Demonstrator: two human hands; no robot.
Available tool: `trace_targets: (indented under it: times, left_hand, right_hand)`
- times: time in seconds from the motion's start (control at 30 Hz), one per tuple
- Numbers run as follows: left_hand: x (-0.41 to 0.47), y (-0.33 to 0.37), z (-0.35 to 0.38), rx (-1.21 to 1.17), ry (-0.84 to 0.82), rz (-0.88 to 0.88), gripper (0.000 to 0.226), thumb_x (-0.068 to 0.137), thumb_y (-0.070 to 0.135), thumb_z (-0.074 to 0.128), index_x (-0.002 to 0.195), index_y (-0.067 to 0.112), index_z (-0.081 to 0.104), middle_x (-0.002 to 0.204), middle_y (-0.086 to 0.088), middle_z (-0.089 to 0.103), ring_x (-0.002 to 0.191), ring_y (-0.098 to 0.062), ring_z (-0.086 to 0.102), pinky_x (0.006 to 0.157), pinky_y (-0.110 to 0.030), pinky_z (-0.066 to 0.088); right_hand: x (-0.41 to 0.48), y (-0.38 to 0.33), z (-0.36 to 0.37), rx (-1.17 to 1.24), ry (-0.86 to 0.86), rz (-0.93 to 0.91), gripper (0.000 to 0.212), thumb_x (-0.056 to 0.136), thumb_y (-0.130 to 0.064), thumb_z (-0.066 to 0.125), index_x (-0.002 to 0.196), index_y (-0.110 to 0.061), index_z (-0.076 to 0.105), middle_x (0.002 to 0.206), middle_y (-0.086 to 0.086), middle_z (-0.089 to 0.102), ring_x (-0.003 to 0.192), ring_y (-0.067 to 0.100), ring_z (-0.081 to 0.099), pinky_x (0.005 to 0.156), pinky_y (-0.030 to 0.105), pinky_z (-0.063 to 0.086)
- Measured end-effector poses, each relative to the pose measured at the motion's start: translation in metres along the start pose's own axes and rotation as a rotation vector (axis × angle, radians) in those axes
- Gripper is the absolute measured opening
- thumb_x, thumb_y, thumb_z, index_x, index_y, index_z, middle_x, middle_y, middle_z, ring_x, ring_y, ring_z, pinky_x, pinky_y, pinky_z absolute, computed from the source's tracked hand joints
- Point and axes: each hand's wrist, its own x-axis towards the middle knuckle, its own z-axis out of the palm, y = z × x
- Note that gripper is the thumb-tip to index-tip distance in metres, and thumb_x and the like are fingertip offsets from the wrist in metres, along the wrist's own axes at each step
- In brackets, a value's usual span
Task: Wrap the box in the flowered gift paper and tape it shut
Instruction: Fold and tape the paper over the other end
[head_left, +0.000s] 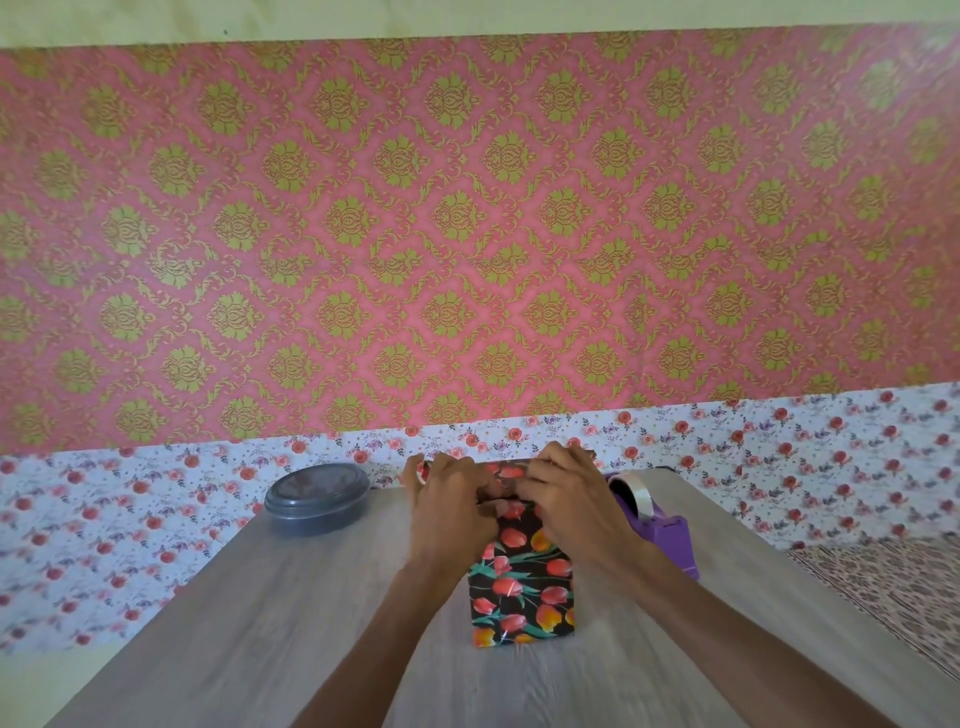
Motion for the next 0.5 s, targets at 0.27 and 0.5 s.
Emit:
trace_targets:
  times: [0.27,0.5]
  left_hand:
    - [-0.002,-0.011,0.006,-0.148,0.094,0.141,0.007,0.081,0.019,0.075,0.074,0.021,0.074,0.076,0.012,0.062,0.079,-0.005,0.041,0.098,-0.031,0.032]
    - [-0.004,-0.007,0.005,-0.25,0.019,0.113,0.01,0.088,0.012,0.068,0.082,0.013,0.076,0.085,0.002,0.067,0.072,-0.012,0.056,0.061,-0.028,0.05]
  right_hand:
    - [0.005,0.005,-0.02,0.13,0.0,0.227,0.052,0.065,0.012,0.079,0.104,-0.021,0.074,0.086,-0.009,0.071,0.086,0.019,0.06,0.073,0.039,0.051]
    - [0.01,0.016,-0.031,0.183,-0.202,0.063,0.021,0.089,-0.02,0.069,0.11,-0.025,0.073,0.097,-0.01,0.073,0.088,0.009,0.063,0.09,0.034,0.049]
